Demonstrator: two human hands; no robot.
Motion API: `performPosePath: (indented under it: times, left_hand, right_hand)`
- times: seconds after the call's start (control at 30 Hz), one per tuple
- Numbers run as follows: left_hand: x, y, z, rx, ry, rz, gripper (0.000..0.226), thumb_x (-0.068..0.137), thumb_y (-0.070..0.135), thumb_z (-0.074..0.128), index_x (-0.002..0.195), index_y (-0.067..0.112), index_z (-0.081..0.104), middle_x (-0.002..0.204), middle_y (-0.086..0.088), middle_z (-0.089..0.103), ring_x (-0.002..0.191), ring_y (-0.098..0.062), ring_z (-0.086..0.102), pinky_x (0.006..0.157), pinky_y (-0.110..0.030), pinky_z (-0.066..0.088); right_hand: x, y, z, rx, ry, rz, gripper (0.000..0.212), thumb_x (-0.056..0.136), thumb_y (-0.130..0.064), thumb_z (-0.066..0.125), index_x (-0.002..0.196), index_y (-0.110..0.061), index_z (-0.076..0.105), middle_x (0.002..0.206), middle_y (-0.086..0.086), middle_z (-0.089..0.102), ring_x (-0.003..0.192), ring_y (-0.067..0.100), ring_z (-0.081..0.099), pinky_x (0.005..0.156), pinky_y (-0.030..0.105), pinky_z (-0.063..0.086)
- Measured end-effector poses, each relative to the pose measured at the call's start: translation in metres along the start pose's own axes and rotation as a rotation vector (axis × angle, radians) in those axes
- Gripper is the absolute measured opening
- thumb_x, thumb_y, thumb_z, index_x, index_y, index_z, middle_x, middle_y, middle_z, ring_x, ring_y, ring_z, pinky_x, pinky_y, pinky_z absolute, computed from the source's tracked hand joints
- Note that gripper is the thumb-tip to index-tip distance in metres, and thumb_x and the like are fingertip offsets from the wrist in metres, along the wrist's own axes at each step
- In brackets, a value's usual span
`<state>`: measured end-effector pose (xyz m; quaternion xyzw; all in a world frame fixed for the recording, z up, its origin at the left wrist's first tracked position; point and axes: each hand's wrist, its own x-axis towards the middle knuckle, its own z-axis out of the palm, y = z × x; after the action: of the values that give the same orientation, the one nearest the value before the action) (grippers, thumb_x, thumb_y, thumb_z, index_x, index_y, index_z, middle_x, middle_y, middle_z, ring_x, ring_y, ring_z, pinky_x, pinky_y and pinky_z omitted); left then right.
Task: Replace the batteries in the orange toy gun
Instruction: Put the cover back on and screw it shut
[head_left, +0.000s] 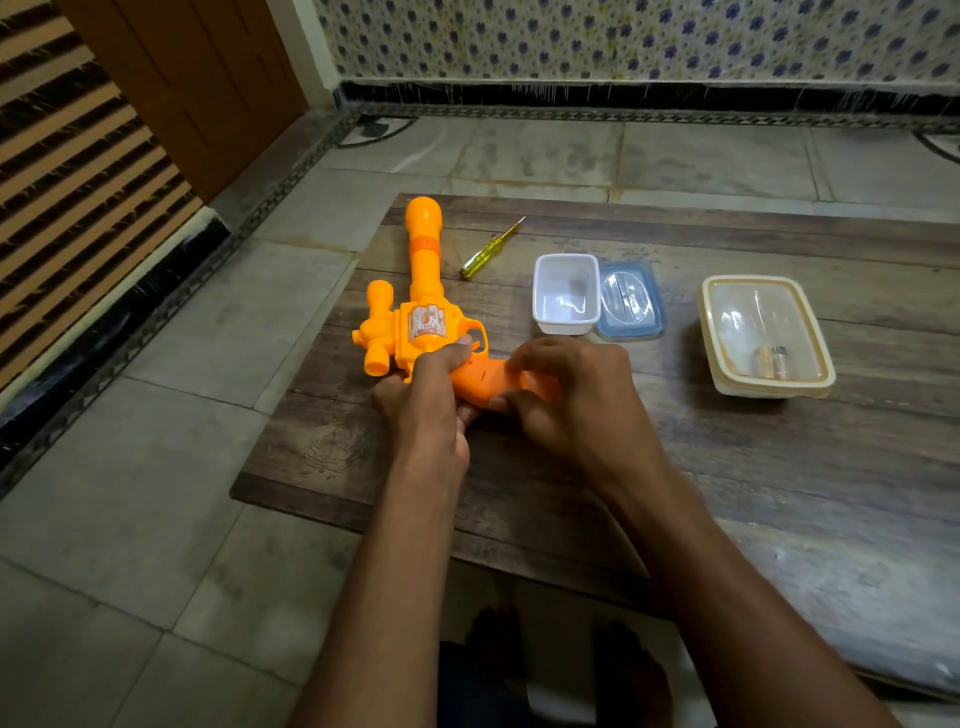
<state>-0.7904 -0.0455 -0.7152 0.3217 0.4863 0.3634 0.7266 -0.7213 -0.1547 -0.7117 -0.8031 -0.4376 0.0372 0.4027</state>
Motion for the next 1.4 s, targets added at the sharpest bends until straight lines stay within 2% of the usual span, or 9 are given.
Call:
performPosePath:
  times: [0.17,0.3,0.43,0.53,0.67,0.87,1.03,1.13,1.4]
  left_hand:
    - [0.0,0.0,-0.001,0.006,-0.008,0.0,0.032,0.08,-0.003,0.077,0.091,0.022,0.062,0.097,-0.004,0.071,0.096,-0.029,0.072,0.072,-0.044,0.063]
    - [-0.001,-0.001,-0.001,0.013,0.008,0.001,0.029,0.079,-0.003,0.078,0.089,0.019,0.062,0.095,-0.005,0.071,0.096,-0.031,0.072,0.065,-0.04,0.06]
    - [-0.003,-0.002,0.0,0.016,0.019,0.006,0.029,0.079,-0.004,0.078,0.088,0.019,0.062,0.091,-0.003,0.071,0.089,-0.025,0.072,0.063,-0.038,0.061]
    - [-0.003,-0.001,0.001,0.025,0.033,-0.002,0.033,0.079,-0.001,0.079,0.088,0.023,0.058,0.093,0.001,0.069,0.088,-0.017,0.068,0.06,-0.032,0.055]
    - [-0.003,-0.002,0.001,0.031,0.044,-0.008,0.035,0.078,0.001,0.08,0.091,0.023,0.056,0.096,0.002,0.069,0.089,-0.016,0.069,0.061,-0.031,0.055]
    - [-0.004,-0.003,0.003,0.039,0.041,0.007,0.033,0.078,0.0,0.079,0.091,0.023,0.058,0.096,0.001,0.07,0.091,-0.018,0.07,0.061,-0.032,0.056]
    - [-0.003,-0.003,0.002,0.046,0.043,-0.004,0.037,0.078,0.002,0.08,0.1,0.02,0.057,0.099,0.001,0.068,0.092,-0.017,0.069,0.06,-0.031,0.055]
    - [-0.002,-0.003,0.003,0.043,0.05,-0.005,0.043,0.078,0.002,0.08,0.11,0.017,0.056,0.102,-0.001,0.069,0.093,-0.017,0.069,0.059,-0.031,0.055]
    - [0.001,-0.005,0.001,0.042,0.042,0.002,0.035,0.078,0.002,0.079,0.101,0.021,0.061,0.103,-0.002,0.072,0.096,-0.019,0.071,0.057,-0.031,0.056]
  right_hand:
    - [0.0,-0.007,0.002,0.024,0.056,0.105,0.023,0.068,-0.015,0.086,0.087,-0.005,0.079,0.083,0.014,0.076,0.077,0.027,0.069,0.071,0.043,0.055]
    - [0.001,-0.012,-0.002,0.061,0.012,0.223,0.039,0.07,-0.021,0.089,0.106,-0.012,0.08,0.102,0.01,0.078,0.093,0.021,0.07,0.083,0.03,0.055]
    - [-0.002,-0.006,-0.021,0.137,-0.019,0.262,0.047,0.073,-0.035,0.09,0.116,-0.02,0.077,0.117,-0.001,0.075,0.109,0.007,0.066,0.101,0.031,0.052]
    - [-0.009,-0.001,-0.046,0.119,-0.028,0.273,0.024,0.083,-0.027,0.084,0.105,-0.02,0.079,0.101,-0.004,0.077,0.096,0.005,0.07,0.092,0.033,0.058]
    - [-0.02,0.009,-0.077,-0.137,-0.251,0.364,0.014,0.089,-0.01,0.074,0.093,-0.023,0.078,0.088,-0.003,0.071,0.086,0.008,0.066,0.069,0.017,0.047]
    - [-0.028,0.012,-0.091,-0.253,-0.484,0.435,0.032,0.088,0.003,0.062,0.082,-0.027,0.073,0.087,0.003,0.071,0.08,0.019,0.07,0.069,0.031,0.06]
    - [-0.028,0.009,-0.088,-0.261,-0.566,0.458,0.017,0.079,-0.009,0.084,0.085,-0.021,0.074,0.089,0.001,0.07,0.082,0.019,0.07,0.077,0.037,0.063]
    - [-0.028,0.01,-0.084,-0.261,-0.57,0.476,0.018,0.075,-0.011,0.087,0.082,-0.02,0.074,0.089,0.002,0.068,0.083,0.02,0.068,0.078,0.037,0.06]
    - [-0.028,0.017,-0.073,-0.358,-0.545,0.417,0.021,0.087,-0.017,0.074,0.075,-0.026,0.059,0.095,0.004,0.06,0.088,0.025,0.063,0.084,0.041,0.057]
